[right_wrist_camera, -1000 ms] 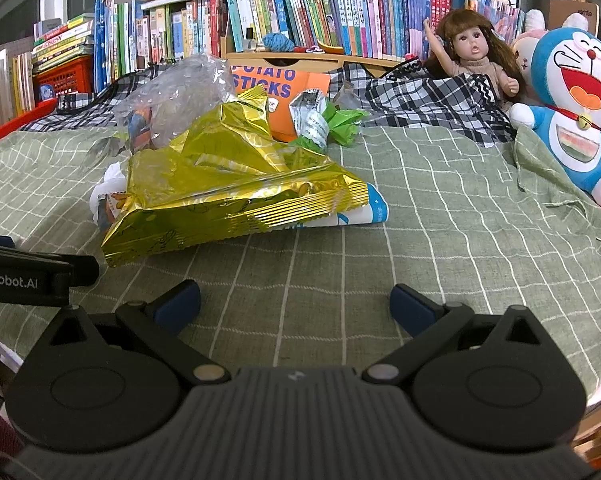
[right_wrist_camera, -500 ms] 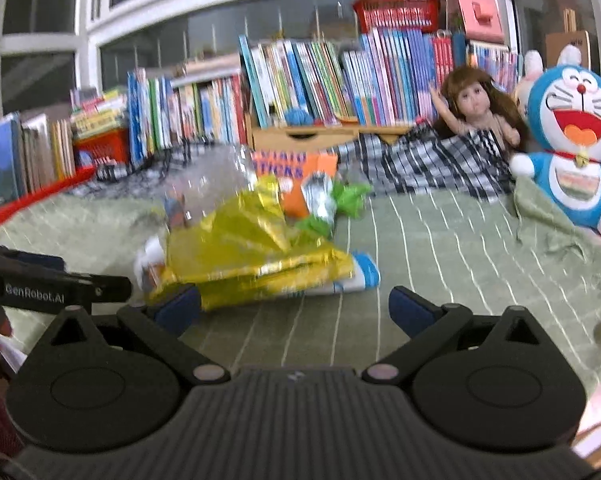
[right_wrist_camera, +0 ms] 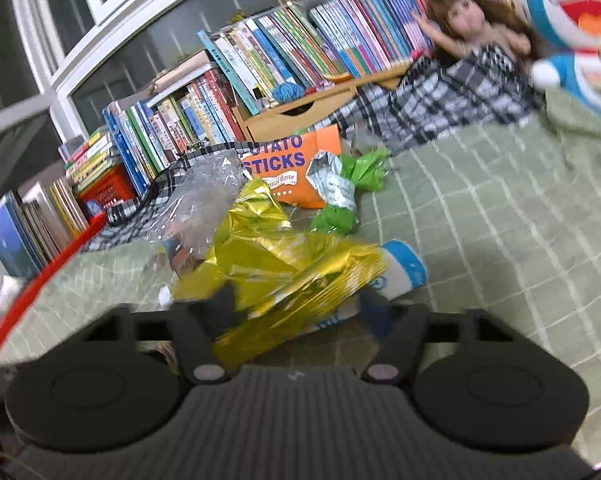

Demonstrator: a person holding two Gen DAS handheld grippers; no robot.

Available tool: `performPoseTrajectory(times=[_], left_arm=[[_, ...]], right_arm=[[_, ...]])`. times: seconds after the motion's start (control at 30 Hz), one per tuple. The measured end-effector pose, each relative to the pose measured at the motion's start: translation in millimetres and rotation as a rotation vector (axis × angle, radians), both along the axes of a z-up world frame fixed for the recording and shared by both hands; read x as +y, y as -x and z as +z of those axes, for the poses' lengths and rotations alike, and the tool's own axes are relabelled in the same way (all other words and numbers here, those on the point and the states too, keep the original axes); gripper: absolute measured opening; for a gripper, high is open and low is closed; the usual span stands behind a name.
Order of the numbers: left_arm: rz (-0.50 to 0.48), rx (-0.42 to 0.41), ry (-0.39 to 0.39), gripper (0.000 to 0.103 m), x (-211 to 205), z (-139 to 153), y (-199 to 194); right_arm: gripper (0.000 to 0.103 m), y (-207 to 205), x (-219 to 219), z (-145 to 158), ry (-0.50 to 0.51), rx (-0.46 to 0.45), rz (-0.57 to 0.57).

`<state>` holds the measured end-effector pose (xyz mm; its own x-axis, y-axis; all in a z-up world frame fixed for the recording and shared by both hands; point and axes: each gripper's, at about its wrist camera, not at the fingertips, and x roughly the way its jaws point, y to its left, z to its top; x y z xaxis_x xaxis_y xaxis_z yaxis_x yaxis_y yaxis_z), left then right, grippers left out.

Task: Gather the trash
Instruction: 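Grasp the gold foil bag with the right tool while the left tool grasps the red wrapper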

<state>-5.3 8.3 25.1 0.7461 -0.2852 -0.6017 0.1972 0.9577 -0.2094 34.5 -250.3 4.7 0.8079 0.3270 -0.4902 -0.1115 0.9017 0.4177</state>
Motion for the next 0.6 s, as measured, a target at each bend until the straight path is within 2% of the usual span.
performPoseTrajectory(times=[0.1,0.2,0.33,0.47,0.57,0.6], left_arm=[[-0.017,0.016,0.046,0.050,2.6,0.3,-1.7],[-0.036,0.003,0.068,0.052,2.0,0.6,-1.0],[-0.032,0.008,0.103,0.069,-3.0,-0.5,-5.0],[-0.022,0.034,0.148,0.073,-11.1,-5.3,-15.9],[-0.007,0.054,0.157,0.065,-19.3,-12.7,-25.9],[0.000,0.057,0.157,0.045,-22.1,-14.7,-27.8]], right_arm=[[0.039,2.9,1.3,6.1,0.009,-0.019,0.002],[0.029,13.1,1.1,19.4,0.084,-0.074,-0.030],[0.028,23.4,-8.4,32.1,0.131,-0.120,-0.070],[0.028,29.7,-17.9,33.7,0.131,-0.128,-0.097],[0.028,34.9,-22.0,33.0,0.130,-0.137,-0.116],[0.028,36.8,-23.6,32.9,0.130,-0.142,-0.121]])
